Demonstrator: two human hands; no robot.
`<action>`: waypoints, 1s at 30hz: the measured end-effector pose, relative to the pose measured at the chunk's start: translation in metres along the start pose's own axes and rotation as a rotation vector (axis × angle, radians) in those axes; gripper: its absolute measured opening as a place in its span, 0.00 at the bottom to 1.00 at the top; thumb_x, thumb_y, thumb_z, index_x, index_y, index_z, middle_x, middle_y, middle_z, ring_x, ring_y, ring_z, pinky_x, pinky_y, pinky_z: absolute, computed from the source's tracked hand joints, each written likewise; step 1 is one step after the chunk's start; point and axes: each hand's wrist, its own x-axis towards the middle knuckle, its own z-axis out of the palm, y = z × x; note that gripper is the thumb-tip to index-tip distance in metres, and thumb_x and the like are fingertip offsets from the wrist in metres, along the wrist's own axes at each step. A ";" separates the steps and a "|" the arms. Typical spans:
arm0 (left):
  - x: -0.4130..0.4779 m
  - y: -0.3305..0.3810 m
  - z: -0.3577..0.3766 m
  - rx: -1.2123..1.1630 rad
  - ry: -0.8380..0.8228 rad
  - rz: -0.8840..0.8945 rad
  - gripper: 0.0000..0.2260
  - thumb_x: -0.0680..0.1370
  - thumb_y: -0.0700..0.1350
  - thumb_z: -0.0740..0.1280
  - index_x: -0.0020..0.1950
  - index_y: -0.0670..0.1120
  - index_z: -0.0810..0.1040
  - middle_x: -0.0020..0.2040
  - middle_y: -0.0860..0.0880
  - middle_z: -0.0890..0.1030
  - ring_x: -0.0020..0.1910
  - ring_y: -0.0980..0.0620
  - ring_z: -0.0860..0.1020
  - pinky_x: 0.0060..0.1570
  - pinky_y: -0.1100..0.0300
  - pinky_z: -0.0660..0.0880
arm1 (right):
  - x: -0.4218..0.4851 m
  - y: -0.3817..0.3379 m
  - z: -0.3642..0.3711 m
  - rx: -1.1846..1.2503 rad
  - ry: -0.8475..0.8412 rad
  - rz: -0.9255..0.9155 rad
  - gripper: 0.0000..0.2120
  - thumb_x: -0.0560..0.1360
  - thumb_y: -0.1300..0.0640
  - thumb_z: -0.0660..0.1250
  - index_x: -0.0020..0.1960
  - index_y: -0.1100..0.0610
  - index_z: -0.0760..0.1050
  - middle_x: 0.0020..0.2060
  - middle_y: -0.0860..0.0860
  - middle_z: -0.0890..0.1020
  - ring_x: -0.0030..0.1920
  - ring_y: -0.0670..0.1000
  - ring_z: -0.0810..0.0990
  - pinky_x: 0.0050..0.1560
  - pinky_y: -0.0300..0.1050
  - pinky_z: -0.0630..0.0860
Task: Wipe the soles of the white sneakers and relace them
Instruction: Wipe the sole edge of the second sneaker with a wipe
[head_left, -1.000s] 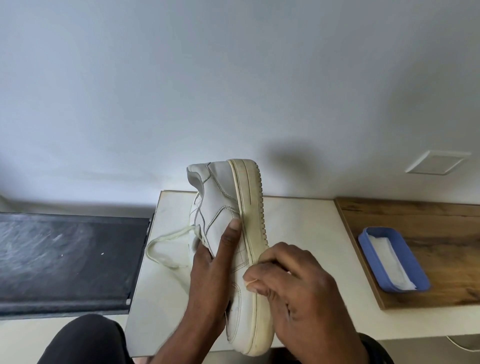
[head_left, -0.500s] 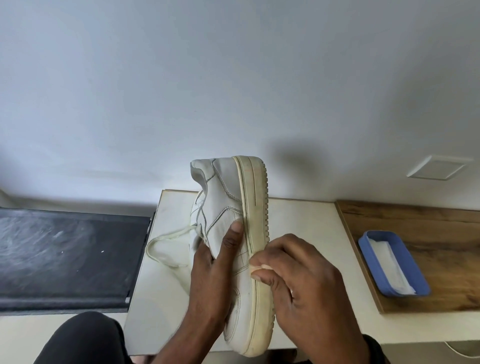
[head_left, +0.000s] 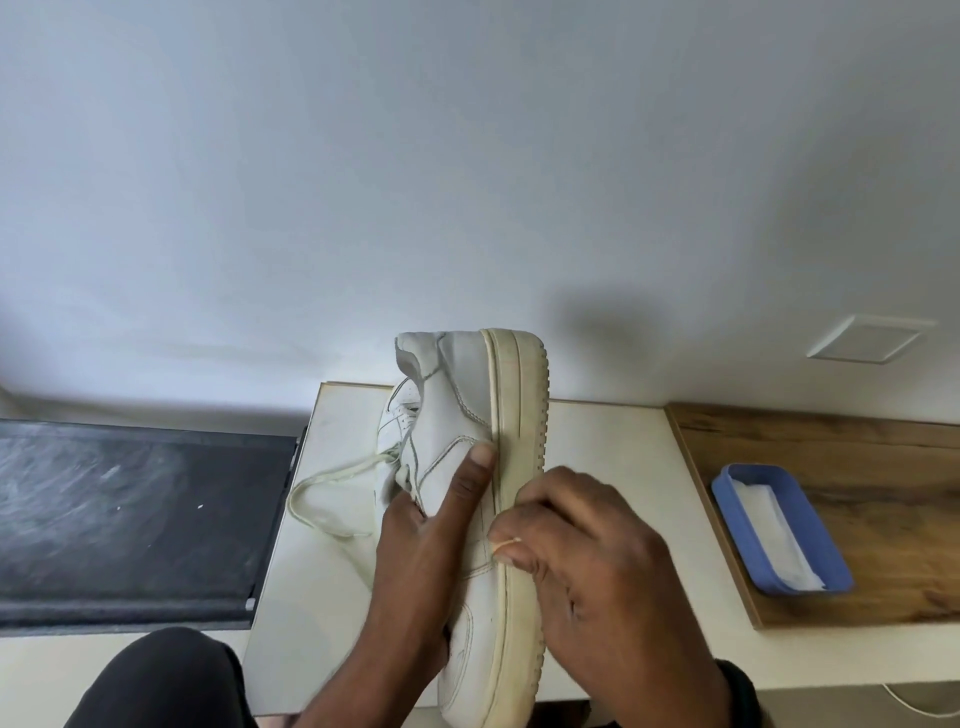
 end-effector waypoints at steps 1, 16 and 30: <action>-0.001 -0.001 0.000 0.016 0.009 0.006 0.23 0.75 0.59 0.75 0.62 0.43 0.83 0.53 0.41 0.88 0.53 0.40 0.87 0.60 0.36 0.80 | -0.001 0.000 0.001 -0.007 -0.033 -0.013 0.04 0.76 0.55 0.66 0.48 0.50 0.80 0.45 0.44 0.76 0.43 0.49 0.78 0.42 0.47 0.79; 0.001 0.003 0.001 0.056 -0.045 0.046 0.17 0.79 0.50 0.74 0.63 0.40 0.82 0.53 0.39 0.87 0.54 0.39 0.86 0.60 0.39 0.80 | -0.001 0.006 0.009 -0.035 0.025 -0.049 0.05 0.74 0.62 0.70 0.46 0.54 0.81 0.45 0.47 0.78 0.44 0.50 0.79 0.44 0.48 0.79; 0.000 0.001 0.003 0.036 -0.014 0.008 0.32 0.70 0.64 0.78 0.68 0.47 0.80 0.60 0.43 0.86 0.58 0.40 0.85 0.61 0.37 0.80 | 0.009 0.017 0.005 -0.093 0.215 0.123 0.08 0.75 0.52 0.67 0.48 0.55 0.81 0.44 0.47 0.82 0.42 0.49 0.83 0.37 0.46 0.83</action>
